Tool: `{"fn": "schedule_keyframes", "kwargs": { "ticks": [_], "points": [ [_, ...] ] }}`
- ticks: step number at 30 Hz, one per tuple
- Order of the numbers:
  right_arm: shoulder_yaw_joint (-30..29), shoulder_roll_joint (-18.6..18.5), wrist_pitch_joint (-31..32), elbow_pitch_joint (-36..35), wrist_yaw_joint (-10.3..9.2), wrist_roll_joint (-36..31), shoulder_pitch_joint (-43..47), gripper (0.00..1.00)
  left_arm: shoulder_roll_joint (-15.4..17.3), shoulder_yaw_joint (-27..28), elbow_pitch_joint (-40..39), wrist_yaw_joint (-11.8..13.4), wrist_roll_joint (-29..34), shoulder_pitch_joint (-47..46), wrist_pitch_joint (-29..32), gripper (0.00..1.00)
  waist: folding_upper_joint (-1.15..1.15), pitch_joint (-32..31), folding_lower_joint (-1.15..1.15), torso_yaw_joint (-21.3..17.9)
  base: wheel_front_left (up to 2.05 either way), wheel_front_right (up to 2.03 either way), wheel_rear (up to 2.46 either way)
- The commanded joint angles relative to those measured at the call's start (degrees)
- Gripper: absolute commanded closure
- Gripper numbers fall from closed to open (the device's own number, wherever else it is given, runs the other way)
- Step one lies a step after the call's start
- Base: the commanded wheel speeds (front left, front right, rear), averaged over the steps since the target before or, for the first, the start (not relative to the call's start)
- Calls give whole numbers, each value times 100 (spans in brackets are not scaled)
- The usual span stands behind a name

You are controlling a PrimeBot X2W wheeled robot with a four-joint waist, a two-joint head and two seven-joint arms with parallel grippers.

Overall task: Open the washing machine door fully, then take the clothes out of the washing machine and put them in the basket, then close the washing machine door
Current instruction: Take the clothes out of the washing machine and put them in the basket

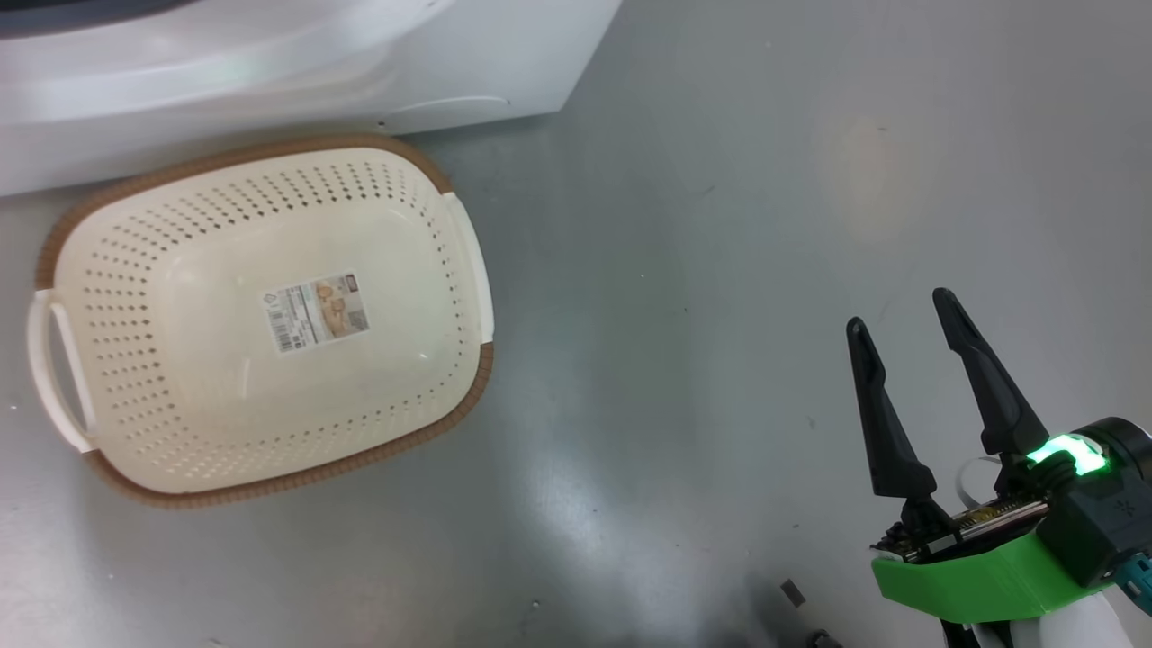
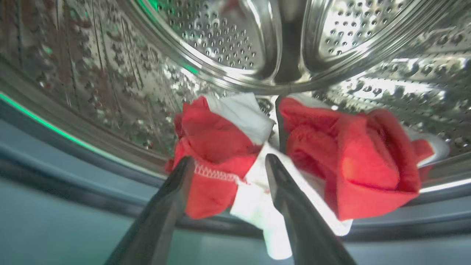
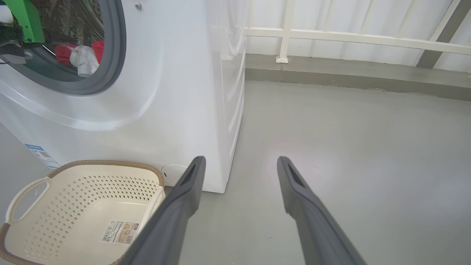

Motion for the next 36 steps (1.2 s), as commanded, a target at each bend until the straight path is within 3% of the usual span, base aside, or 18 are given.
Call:
{"fn": "schedule_keyframes", "kwargs": {
  "ticks": [1, 10, 19, 33, 35, 36],
  "points": [
    [143, -71, -36, -124, 29, 50, -46, 0, 292, 27, -32, 64, 10, -136, 92, 0, 0, 52, 0, -53, 0, 0, 0],
    [300, -71, -36, -59, 29, 82, -27, 0, 359, 34, 513, 176, -86, -321, 536, 0, 0, 19, 0, -255, 0, 0, 0],
    [319, -71, -36, -78, 29, 115, 46, 0, 334, 103, 711, 95, -259, -312, 624, 0, 0, 25, 0, -344, 0, 0, 0],
    [429, -71, -36, -98, 29, 261, 20, 0, 476, -316, 894, 127, 31, -278, 792, 0, 0, 102, 0, -452, 0, 0, 0],
    [436, -71, -36, -94, 29, 278, 17, 0, 488, -328, 910, 128, 23, -284, 827, 51, 0, 109, 0, -460, 0, 0, 0],
    [448, -71, -36, -88, 29, 287, 16, 0, 493, -335, 920, 125, 17, -280, 860, 59, 0, 105, 0, -466, 0, 0, 0]
  ]
}}
